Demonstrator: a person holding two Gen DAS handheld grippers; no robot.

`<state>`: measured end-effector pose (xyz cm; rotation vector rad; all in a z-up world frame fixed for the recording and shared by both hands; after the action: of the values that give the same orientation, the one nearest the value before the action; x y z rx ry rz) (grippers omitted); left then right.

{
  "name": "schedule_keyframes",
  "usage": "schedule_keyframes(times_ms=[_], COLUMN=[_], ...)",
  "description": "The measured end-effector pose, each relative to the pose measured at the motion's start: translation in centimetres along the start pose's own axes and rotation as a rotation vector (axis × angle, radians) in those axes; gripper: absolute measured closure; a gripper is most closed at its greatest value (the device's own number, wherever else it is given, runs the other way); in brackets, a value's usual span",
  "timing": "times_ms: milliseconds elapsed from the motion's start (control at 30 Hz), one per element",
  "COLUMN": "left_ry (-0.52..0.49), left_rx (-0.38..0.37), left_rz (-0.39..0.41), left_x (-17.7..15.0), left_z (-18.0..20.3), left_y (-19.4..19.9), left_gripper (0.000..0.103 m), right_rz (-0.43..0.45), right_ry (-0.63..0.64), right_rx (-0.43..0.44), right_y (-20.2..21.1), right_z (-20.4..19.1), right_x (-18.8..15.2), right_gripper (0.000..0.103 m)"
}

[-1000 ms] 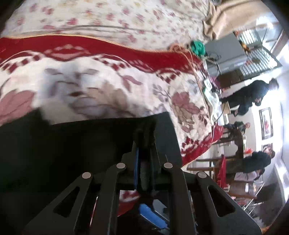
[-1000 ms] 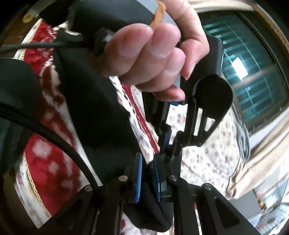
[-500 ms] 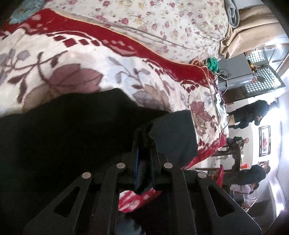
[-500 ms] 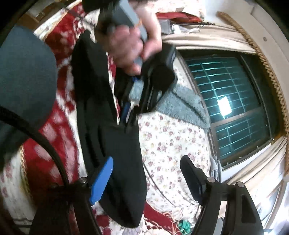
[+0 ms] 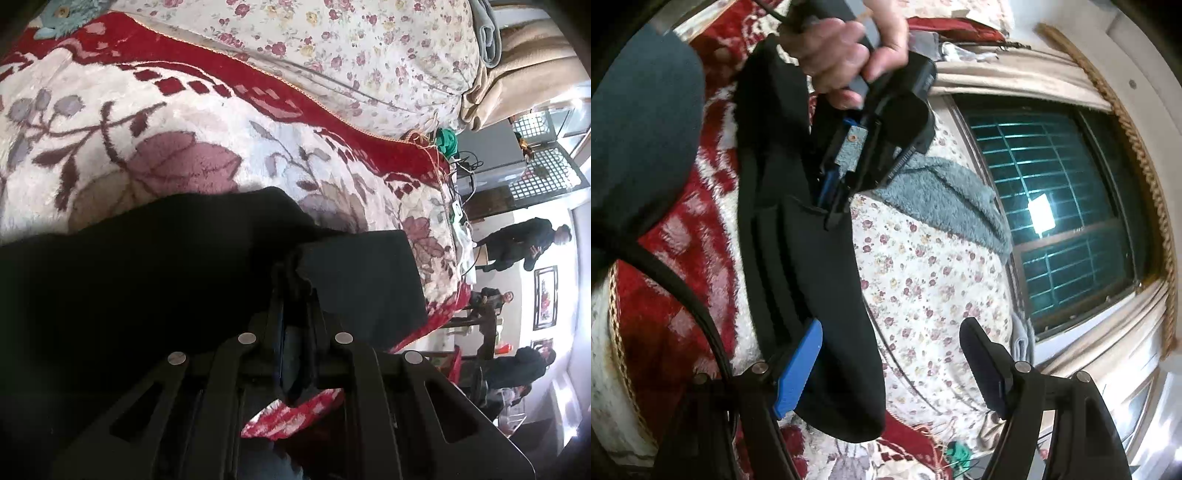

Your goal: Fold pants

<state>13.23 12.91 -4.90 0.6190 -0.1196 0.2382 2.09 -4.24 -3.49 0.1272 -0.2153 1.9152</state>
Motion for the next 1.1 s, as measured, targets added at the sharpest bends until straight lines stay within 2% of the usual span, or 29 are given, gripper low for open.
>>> schedule_keyframes(times_ms=[133, 200, 233, 300, 367, 433, 467, 533, 567, 633, 700, 800, 967, 1100], left_ry=[0.017, 0.065, 0.080, 0.079, 0.039, 0.004, -0.009, -0.033, -0.054, -0.086, -0.087, -0.011, 0.024, 0.032], left_rx=[0.022, 0.035, 0.020, 0.048, 0.089, 0.047, 0.006, -0.042, -0.053, -0.025, 0.047, 0.071, 0.025, 0.012], left_rz=[-0.010, 0.001, 0.009, 0.055, 0.144, 0.208, 0.238, 0.276, 0.296, 0.293, 0.263, 0.195, 0.218, 0.211], left_x=[0.2, 0.2, 0.2, 0.5, 1.2, 1.1, 0.9, 0.2, -0.5, -1.1, -1.6, -2.4, -2.4, -2.3], left_z=[-0.8, -1.7, -1.8, -1.7, -0.8, 1.4, 2.8, 5.0, 6.4, 7.0, 5.9, 2.8, 1.3, 1.2], left_y=[-0.9, -0.8, -0.3, 1.2, 3.5, 5.1, 5.4, 5.2, 4.4, 2.4, -0.1, -3.2, -3.7, -3.7], left_gripper=[0.092, 0.080, 0.080, 0.078, 0.078, 0.077, 0.077, 0.060, 0.051, 0.052, 0.052, 0.052, 0.053, 0.053], right_rz=[-0.005, -0.009, -0.011, -0.016, -0.027, -0.027, 0.014, 0.076, 0.057, -0.006, -0.039, -0.052, 0.014, 0.023], right_ry=[-0.010, -0.026, -0.043, -0.106, -0.192, -0.289, -0.343, -0.413, -0.427, -0.458, -0.554, -0.665, -0.841, -0.872], right_rx=[-0.006, -0.002, 0.008, 0.025, 0.042, 0.118, 0.210, 0.435, 0.515, 0.618, 0.716, 0.818, 0.990, 1.131], right_y=[0.0, -0.2, -0.2, -0.7, -1.8, -3.5, -4.2, -5.8, -7.1, -9.4, -11.3, -12.8, -13.7, -14.5], right_z=[0.1, 0.5, 0.8, 2.1, 3.8, 5.2, 5.5, 5.0, 4.4, 3.6, 3.8, 4.5, 5.9, 4.0], right_x=[-0.1, -0.1, -0.2, -0.6, -1.5, -2.6, -3.1, -4.1, -4.9, -6.2, -7.6, -9.2, -10.0, -9.1], right_gripper=[0.029, 0.029, 0.029, 0.028, 0.027, 0.027, 0.027, 0.028, 0.031, 0.038, 0.038, 0.038, 0.040, 0.041])
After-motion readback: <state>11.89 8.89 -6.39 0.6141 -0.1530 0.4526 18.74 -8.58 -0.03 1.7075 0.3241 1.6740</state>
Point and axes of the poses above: each gripper's, at about its wrist camera, not at the fingertips, and y roughly against the way its jaws point, z to its right, x to its top, the point moved 8 cm from there along -y, roughly the way its jaws point, and after that the axes turned 11 degrees about -x, right-handed, at the moved point
